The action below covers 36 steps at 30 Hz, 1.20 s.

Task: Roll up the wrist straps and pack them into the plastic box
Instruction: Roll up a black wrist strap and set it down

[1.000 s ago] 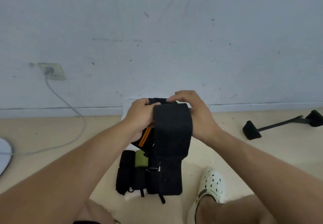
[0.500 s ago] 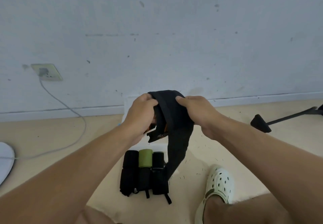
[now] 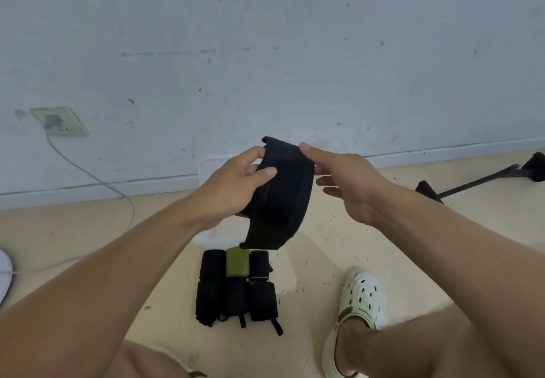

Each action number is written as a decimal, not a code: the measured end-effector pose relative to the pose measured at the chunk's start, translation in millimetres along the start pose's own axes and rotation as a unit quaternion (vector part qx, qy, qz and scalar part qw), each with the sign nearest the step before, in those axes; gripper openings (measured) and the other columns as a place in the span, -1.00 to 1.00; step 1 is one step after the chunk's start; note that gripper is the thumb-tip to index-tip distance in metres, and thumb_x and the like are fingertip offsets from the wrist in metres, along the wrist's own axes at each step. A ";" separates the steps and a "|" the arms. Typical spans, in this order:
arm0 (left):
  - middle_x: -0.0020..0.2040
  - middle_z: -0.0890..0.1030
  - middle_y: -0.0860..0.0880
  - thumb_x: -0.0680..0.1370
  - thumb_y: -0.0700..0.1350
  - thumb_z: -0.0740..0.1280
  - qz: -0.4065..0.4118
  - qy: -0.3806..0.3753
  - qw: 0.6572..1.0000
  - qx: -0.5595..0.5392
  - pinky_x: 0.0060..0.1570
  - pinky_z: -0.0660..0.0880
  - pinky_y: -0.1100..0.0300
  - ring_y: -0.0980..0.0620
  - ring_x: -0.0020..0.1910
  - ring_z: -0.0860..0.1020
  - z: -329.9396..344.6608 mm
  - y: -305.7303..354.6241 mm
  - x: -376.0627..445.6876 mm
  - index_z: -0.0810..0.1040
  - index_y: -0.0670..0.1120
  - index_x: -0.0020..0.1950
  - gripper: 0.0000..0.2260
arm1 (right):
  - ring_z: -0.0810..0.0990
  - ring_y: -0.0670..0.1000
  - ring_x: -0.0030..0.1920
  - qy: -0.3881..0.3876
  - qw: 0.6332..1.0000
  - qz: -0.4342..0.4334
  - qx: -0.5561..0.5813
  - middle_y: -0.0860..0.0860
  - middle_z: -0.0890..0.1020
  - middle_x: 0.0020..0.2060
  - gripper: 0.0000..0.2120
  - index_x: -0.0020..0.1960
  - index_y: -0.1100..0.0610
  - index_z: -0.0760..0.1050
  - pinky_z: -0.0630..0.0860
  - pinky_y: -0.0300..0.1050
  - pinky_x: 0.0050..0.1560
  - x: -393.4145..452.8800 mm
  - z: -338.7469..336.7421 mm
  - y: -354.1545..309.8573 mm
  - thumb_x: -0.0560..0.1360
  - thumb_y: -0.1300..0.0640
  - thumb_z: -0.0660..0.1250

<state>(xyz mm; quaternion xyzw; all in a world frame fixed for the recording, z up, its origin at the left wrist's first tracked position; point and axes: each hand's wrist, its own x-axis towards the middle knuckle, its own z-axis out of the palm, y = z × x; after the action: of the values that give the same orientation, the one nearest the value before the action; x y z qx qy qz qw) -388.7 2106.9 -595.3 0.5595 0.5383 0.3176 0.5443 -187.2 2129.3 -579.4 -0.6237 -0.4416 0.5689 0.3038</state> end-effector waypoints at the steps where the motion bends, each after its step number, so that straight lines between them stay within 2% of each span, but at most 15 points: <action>1: 0.00 0.76 0.04 0.73 -0.09 0.24 -0.001 -0.020 1.000 0.008 -0.12 0.61 0.16 0.02 -0.05 0.75 -0.2 1.2 -0.6 0.56 0.08 0.28 -0.82 | 0.63 -0.03 -0.03 -0.001 1.000 0.009 0.024 -0.05 0.71 -0.03 -0.61 0.12 0.08 0.70 0.48 -0.13 0.07 1.2 -0.1 0.8 0.50 -0.21 0.48; 4: 0.08 0.75 0.03 0.73 -0.07 0.24 -0.012 -0.078 0.996 0.032 -0.11 0.63 0.12 -0.02 0.01 0.75 2.0 3.2 -2.1 0.55 0.13 0.32 -0.79 | 0.71 0.00 0.07 -0.009 0.993 0.022 0.116 -0.03 0.76 0.02 -0.64 0.16 0.12 0.69 0.57 -0.15 0.09 4.4 -1.4 1.2 0.48 -0.07 0.55; 7: 0.14 0.74 0.03 0.73 -0.06 0.24 -0.018 -0.086 0.995 0.040 0.06 0.65 0.02 -0.02 0.06 0.74 5.1 1.0 -0.8 0.53 0.14 0.36 -0.77 | 0.73 0.08 0.14 -0.002 0.986 -0.004 0.166 0.04 0.77 0.06 -0.70 0.23 0.17 0.64 0.64 -0.06 0.19 6.8 -2.9 3.5 0.51 0.17 0.53; 9: 0.13 0.74 0.03 0.73 -0.05 0.25 -0.022 -0.074 0.996 0.036 0.20 0.63 -0.07 -0.02 0.07 0.74 5.6 -1.6 1.4 0.54 0.14 0.36 -0.77 | 0.73 0.11 0.13 0.010 0.984 -0.032 0.178 0.04 0.75 0.09 -0.66 0.27 0.11 0.61 0.68 -0.04 0.08 6.4 -2.9 4.1 0.52 0.29 0.50; 11: 0.13 0.75 0.02 0.72 -0.05 0.26 -0.027 -0.068 0.997 0.031 0.28 0.59 -0.11 -0.03 0.08 0.73 5.0 -4.2 4.0 0.55 0.12 0.35 -0.78 | 0.74 0.11 0.09 0.017 0.984 -0.055 0.168 0.00 0.74 0.11 -0.56 0.32 0.00 0.57 0.67 -0.10 -0.21 5.1 -2.1 2.1 0.51 0.34 0.48; 12: 0.13 0.75 0.02 0.72 -0.05 0.27 -0.030 -0.065 0.997 0.029 0.30 0.58 -0.11 -0.02 0.09 0.73 4.8 -5.6 5.0 0.55 0.11 0.35 -0.78 | 0.74 0.09 0.07 0.012 0.985 -0.068 0.160 -0.01 0.74 0.11 -0.51 0.34 -0.04 0.55 0.65 -0.12 -0.26 4.7 -1.9 0.9 0.51 0.36 0.47; 14: 0.15 0.74 0.03 0.70 -0.03 0.30 -0.038 -0.056 0.997 0.025 0.32 0.56 -0.11 -0.02 0.10 0.73 4.8 -8.2 6.3 0.52 0.12 0.39 -0.74 | 0.75 0.03 0.06 -0.001 0.983 -0.089 0.162 -0.02 0.74 0.11 -0.49 0.35 -0.04 0.56 0.67 -0.14 -0.16 5.0 -2.4 -0.3 0.52 0.39 0.45; 17: 0.12 0.75 0.04 0.69 -0.03 0.32 -0.052 -0.057 0.996 0.046 0.34 0.54 -0.09 -0.02 0.08 0.73 5.3 -12.2 5.4 0.50 0.16 0.41 -0.71 | 0.75 -0.05 -0.02 -0.001 0.977 -0.103 0.186 -0.01 0.75 0.10 -0.66 0.31 0.03 0.60 0.68 -0.08 0.09 4.8 -5.0 -2.4 0.58 0.29 0.42; 20: 0.08 0.76 0.06 0.69 -0.01 0.33 -0.059 -0.059 0.994 0.073 0.35 0.53 -0.05 0.02 0.07 0.73 5.5 -16.0 4.6 0.64 0.09 0.22 -0.85 | 0.73 -0.07 -0.09 0.014 0.978 -0.107 0.178 0.00 0.76 0.09 -0.76 0.26 0.08 0.62 0.67 -0.03 0.15 6.5 -10.8 -1.2 0.62 0.24 0.39; 23: 0.01 0.76 0.07 0.67 0.02 0.35 -0.056 -0.047 0.994 0.084 0.27 0.55 0.06 0.05 0.01 0.72 6.3 -15.4 3.5 0.68 0.00 0.07 -0.85 | 0.72 -0.04 -0.03 0.013 0.979 -0.108 0.173 -0.02 0.75 0.06 -0.79 0.26 0.09 0.62 0.67 -0.01 0.17 8.1 -14.8 0.5 0.64 0.19 0.38; 27: -0.05 0.76 0.07 0.61 0.23 0.36 -0.067 0.028 0.997 0.037 0.13 0.56 0.08 0.03 0.02 0.71 4.9 -11.4 5.6 0.73 0.03 0.01 -0.69 | 0.71 -0.02 0.14 0.012 0.967 -0.103 0.234 0.00 0.74 0.14 -0.73 0.30 0.14 0.60 0.62 0.01 0.23 9.3 -16.1 -4.2 0.66 0.06 0.35; 28: -0.02 0.76 0.04 0.61 0.23 0.35 -0.072 0.058 0.996 0.009 0.13 0.55 0.07 -0.01 0.06 0.70 3.9 -11.1 8.2 0.73 0.03 0.02 -0.69 | 0.71 -0.01 0.17 0.015 0.962 -0.097 0.254 0.01 0.75 0.14 -0.71 0.30 0.16 0.60 0.61 0.02 0.26 9.3 -16.2 -5.9 0.66 0.03 0.35; 30: 0.05 0.73 -0.01 0.65 0.04 0.36 -0.073 0.115 0.990 -0.030 0.05 0.54 0.12 -0.05 0.12 0.68 0.9 -9.9 13.0 0.71 0.01 0.08 -0.83 | 0.72 0.01 0.16 0.017 0.961 -0.086 0.261 0.02 0.76 0.10 -0.68 0.27 0.19 0.61 0.59 0.01 0.29 9.4 -16.3 -7.1 0.65 0.00 0.36; 33: 0.13 0.68 -0.04 0.67 -0.15 0.32 -0.068 0.146 0.986 -0.044 -0.11 0.56 0.17 -0.06 0.11 0.65 -5.7 -5.1 16.3 0.66 0.05 0.15 -0.84 | 0.73 -0.01 0.04 0.035 0.984 -0.090 0.146 0.00 0.76 -0.01 -0.59 0.10 0.24 0.66 0.62 0.03 0.22 10.1 -15.8 -4.9 0.60 -0.13 0.40; 36: 0.15 0.69 -0.01 0.67 -0.13 0.33 -0.053 0.137 0.988 -0.045 -0.03 0.60 0.08 -0.07 0.12 0.67 -11.2 -2.6 16.5 0.59 0.10 0.27 -0.79 | 0.64 -0.06 -0.22 0.042 0.991 -0.122 -0.042 -0.01 0.70 -0.25 -0.60 -0.16 0.17 0.66 0.57 -0.09 -0.02 3.1 -14.7 -4.6 0.55 -0.18 0.44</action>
<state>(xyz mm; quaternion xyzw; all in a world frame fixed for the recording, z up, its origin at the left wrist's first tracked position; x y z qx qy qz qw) -396.3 2125.1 -599.3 0.4563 0.6221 0.3859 0.5058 -173.9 2135.8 -574.3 -0.6005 -0.5248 0.4818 0.3631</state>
